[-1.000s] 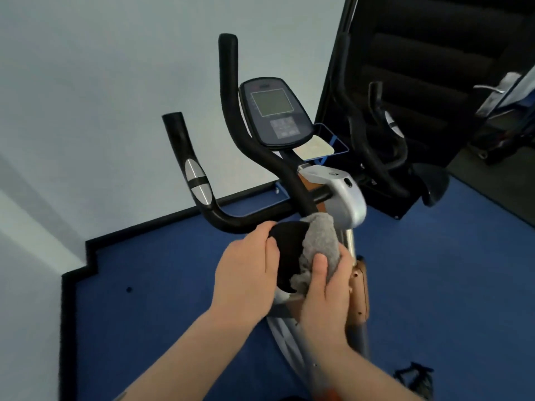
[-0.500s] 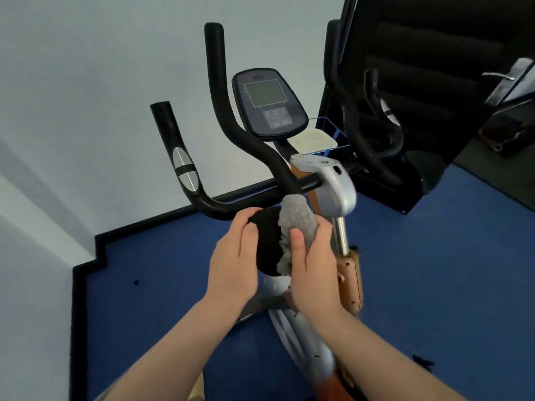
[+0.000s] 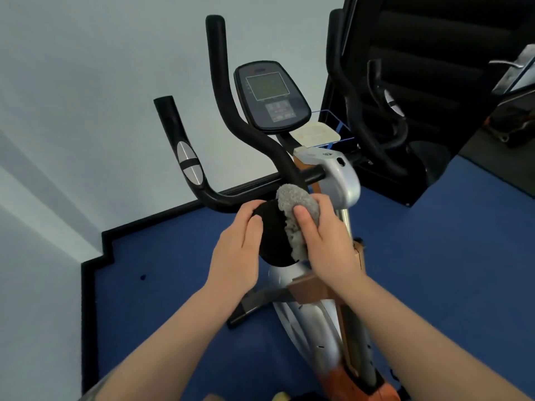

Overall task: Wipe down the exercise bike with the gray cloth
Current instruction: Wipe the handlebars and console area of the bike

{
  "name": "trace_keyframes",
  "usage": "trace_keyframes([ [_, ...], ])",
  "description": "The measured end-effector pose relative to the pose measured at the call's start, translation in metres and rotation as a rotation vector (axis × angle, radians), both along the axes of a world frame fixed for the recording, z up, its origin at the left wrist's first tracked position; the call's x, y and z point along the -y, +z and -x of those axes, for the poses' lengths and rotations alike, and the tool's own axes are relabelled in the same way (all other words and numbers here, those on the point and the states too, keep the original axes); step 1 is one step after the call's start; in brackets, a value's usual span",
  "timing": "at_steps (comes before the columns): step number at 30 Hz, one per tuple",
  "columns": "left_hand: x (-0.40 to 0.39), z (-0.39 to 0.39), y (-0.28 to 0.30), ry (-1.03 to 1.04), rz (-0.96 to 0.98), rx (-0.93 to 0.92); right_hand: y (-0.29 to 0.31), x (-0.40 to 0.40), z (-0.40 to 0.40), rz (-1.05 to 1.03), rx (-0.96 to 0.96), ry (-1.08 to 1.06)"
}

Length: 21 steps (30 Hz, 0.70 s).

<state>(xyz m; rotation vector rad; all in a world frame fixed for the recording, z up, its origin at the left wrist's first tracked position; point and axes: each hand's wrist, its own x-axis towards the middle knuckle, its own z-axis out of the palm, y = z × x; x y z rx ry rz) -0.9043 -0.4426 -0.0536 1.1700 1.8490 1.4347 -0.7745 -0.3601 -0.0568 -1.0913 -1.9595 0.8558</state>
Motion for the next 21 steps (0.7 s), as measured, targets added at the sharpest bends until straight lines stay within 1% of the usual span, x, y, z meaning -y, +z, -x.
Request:
trace_keyframes([
  [1, -0.001, 0.0, 0.0, -0.001, -0.005, 0.002, -0.004, 0.007, 0.003, 0.013, -0.077, -0.037],
  [3, 0.0, -0.002, 0.0, 0.007, -0.004, 0.009, -0.015, 0.031, 0.017, 0.076, -0.255, -0.18],
  [4, 0.0, -0.001, 0.0, 0.003, 0.001, 0.011, -0.017, 0.041, 0.025, 0.117, -0.3, -0.25],
  [5, 0.001, 0.0, 0.0, -0.009, 0.008, 0.012, -0.015, 0.047, 0.028, 0.15, -0.304, -0.283],
  [6, 0.001, 0.002, 0.0, -0.029, 0.013, 0.01, -0.01, 0.045, 0.026, 0.145, -0.247, -0.28],
  [9, 0.001, 0.007, 0.0, -0.087, 0.027, -0.002, 0.013, 0.014, 0.002, -0.024, 0.2, -0.136],
  [10, 0.001, 0.007, 0.0, -0.088, 0.029, 0.01, 0.022, 0.0, -0.004, -0.053, 0.299, -0.102],
  [11, 0.001, 0.007, 0.0, -0.08, 0.034, 0.034, 0.033, -0.011, -0.006, -0.051, 0.346, -0.073],
  [13, 0.002, 0.005, 0.001, -0.061, 0.05, 0.095, 0.051, -0.02, 0.002, -0.012, 0.352, 0.015],
  [15, 0.004, 0.006, -0.001, -0.06, 0.052, 0.163, 0.053, -0.016, 0.014, 0.05, 0.344, 0.092],
  [17, 0.006, 0.009, -0.002, -0.085, 0.046, 0.207, 0.044, -0.009, 0.016, 0.009, 0.324, 0.078],
  [19, 0.006, 0.014, -0.001, -0.134, 0.063, 0.2, 0.042, -0.008, 0.015, -0.01, 0.267, 0.063],
  [20, 0.006, 0.016, -0.001, -0.156, 0.074, 0.196, 0.044, -0.011, 0.015, -0.015, 0.276, 0.068],
  [21, 0.007, 0.018, 0.001, -0.174, 0.082, 0.199, 0.046, -0.015, 0.017, -0.034, 0.331, 0.082],
])
